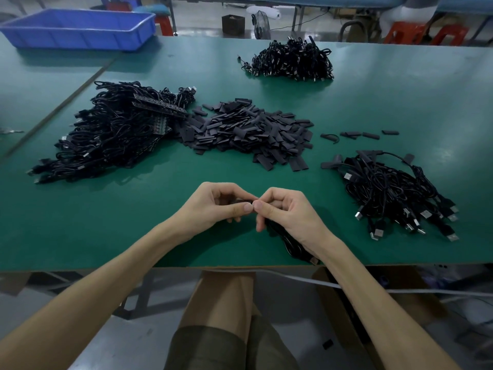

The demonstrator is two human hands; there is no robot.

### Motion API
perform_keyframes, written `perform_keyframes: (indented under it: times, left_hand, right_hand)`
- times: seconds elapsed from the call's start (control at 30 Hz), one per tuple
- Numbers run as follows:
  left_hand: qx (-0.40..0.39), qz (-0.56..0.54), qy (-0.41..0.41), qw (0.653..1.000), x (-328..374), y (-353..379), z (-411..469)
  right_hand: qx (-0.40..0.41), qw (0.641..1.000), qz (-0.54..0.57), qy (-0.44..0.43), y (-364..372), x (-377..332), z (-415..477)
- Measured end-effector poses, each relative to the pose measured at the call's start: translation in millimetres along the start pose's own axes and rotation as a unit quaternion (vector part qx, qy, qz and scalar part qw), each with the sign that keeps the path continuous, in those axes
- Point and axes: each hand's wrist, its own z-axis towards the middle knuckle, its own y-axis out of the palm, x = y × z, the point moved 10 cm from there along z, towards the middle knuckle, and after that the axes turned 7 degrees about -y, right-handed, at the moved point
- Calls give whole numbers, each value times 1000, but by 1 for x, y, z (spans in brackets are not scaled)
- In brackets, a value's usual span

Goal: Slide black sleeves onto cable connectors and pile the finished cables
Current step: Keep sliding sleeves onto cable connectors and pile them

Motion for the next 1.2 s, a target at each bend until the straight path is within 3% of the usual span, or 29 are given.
perform_keyframes:
  times: [0.63,0.93,1.2]
  left_hand:
    - [32,-5,16,999,-2,-6,0]
    - [119,188,135,965,29,-7,-20]
    - [133,212,175,952,40,-2,-28]
  right_hand:
    - [29,999,-21,-10,-4,-2,-1]
    - [29,999,-28,-4,-3,-1,-1]
    - [17,999,-42,4,-1,1,-1]
